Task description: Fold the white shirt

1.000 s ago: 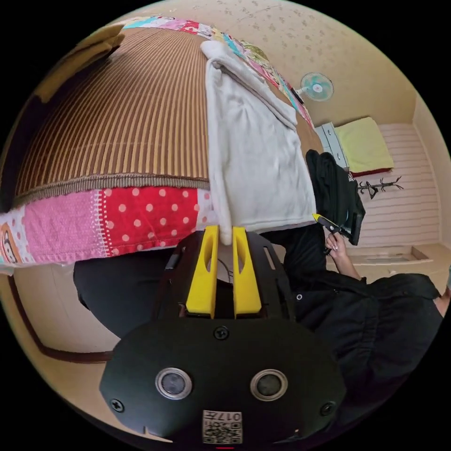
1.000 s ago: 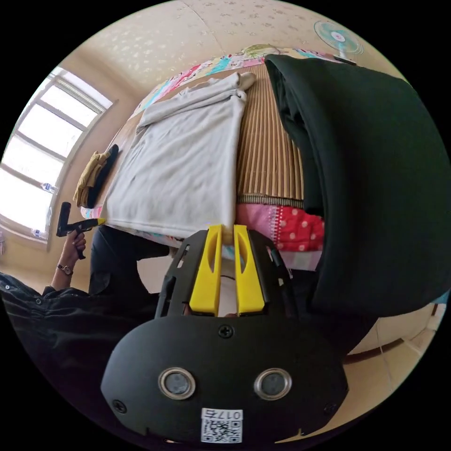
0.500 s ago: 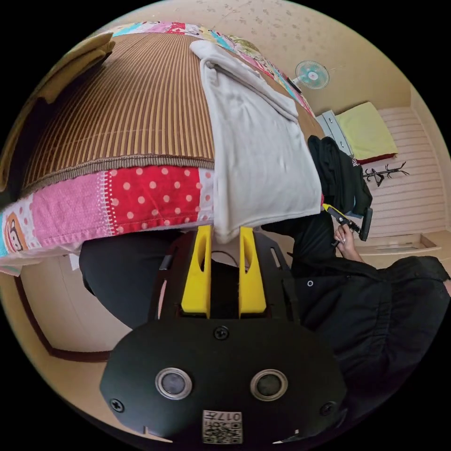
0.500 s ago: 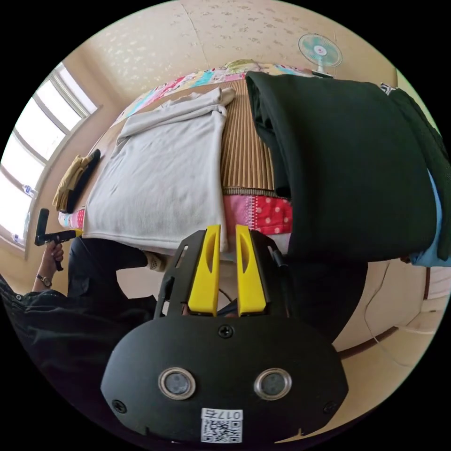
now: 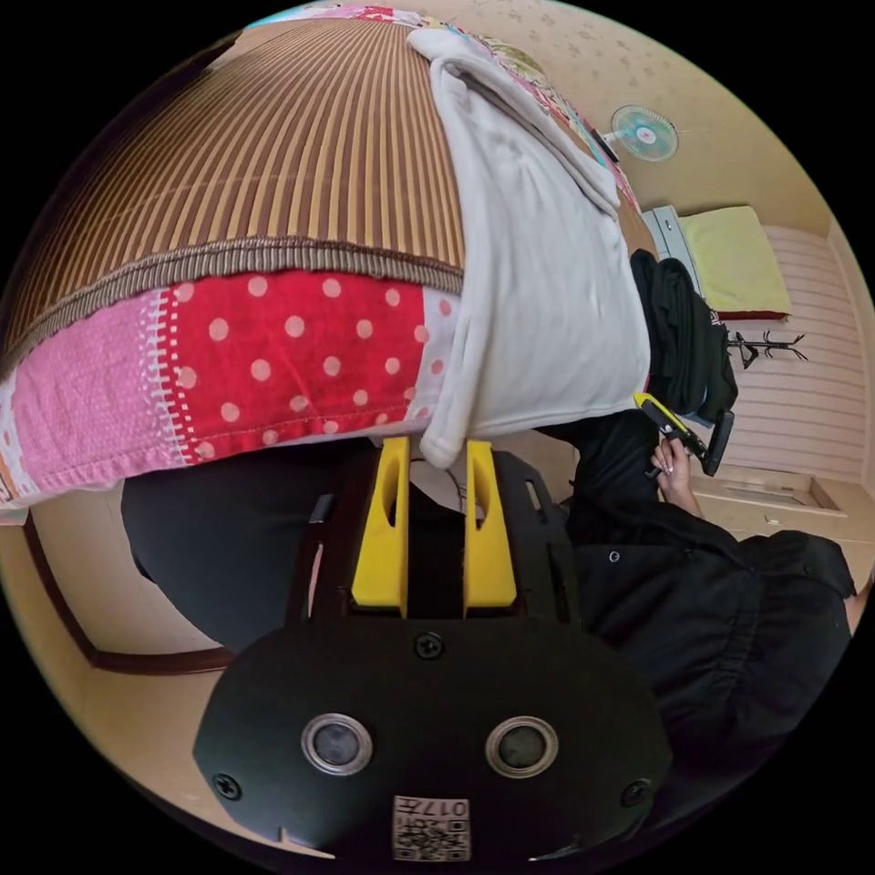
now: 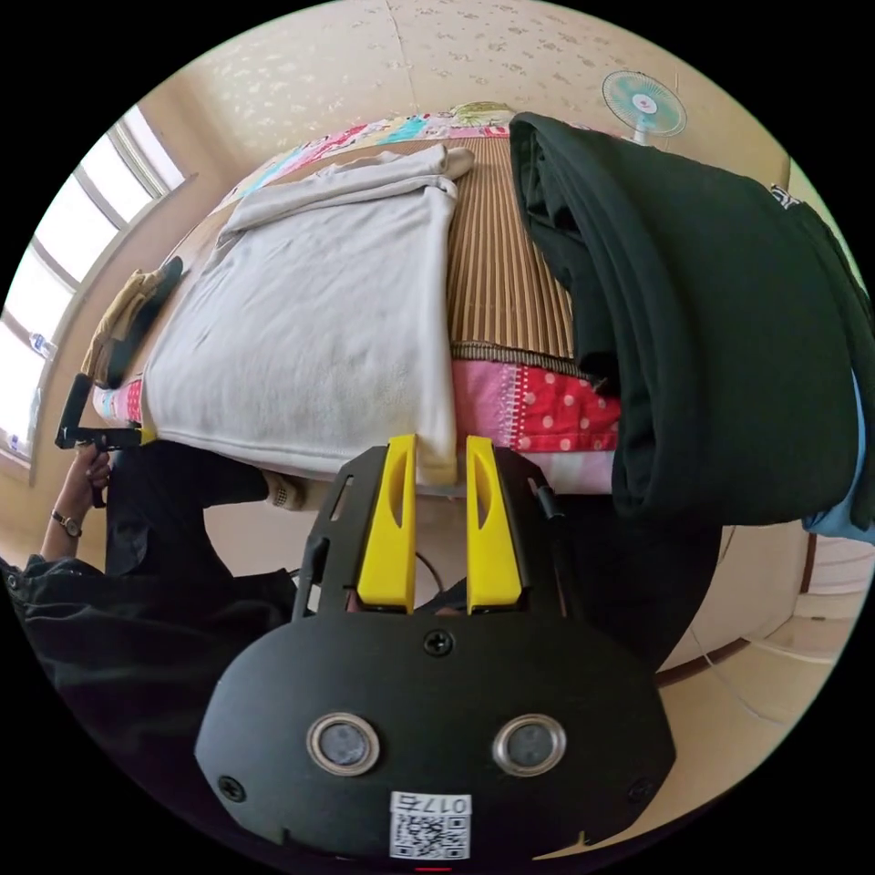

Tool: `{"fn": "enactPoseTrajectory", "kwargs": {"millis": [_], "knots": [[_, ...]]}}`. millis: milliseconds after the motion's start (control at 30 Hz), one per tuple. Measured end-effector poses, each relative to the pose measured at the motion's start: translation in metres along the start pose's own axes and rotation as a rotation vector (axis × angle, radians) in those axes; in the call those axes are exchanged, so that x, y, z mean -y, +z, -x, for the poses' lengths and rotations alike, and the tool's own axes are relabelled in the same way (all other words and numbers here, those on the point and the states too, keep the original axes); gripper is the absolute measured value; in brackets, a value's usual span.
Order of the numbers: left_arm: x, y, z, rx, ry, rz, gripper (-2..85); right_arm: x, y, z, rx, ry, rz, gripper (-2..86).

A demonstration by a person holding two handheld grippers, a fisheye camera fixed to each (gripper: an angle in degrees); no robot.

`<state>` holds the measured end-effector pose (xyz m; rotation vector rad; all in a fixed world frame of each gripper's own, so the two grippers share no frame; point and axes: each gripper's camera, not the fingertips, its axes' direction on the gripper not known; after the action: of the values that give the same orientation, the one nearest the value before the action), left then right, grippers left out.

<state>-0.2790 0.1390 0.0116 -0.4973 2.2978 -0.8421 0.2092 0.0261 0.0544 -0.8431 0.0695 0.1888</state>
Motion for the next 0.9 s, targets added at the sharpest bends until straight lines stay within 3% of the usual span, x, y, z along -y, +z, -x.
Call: {"fn": "enactPoseTrajectory", "kwargs": {"millis": [367,567,667,733,900], "knots": [[-0.068,-0.047,0.013,-0.187,0.076,-0.139,5.0,-0.003,-0.035,-0.066,0.223,0.104,0.107,7.1],[-0.117,-0.097,0.032,-0.520,0.177,-0.338,4.6,-0.010,-0.090,-0.083,0.341,0.050,0.121,3.7],[-0.133,-0.127,0.028,-0.575,0.233,-0.412,4.4,-0.012,-0.146,-0.101,0.545,0.025,0.021,3.3],[-0.140,-0.152,0.023,-0.644,0.290,-0.477,4.3,-0.008,-0.199,-0.123,0.787,0.001,-0.123,3.2],[-0.158,-0.206,0.026,-0.880,0.408,-0.690,4.3,-0.002,-0.283,-0.165,1.041,-0.043,-0.366,3.1]]}}
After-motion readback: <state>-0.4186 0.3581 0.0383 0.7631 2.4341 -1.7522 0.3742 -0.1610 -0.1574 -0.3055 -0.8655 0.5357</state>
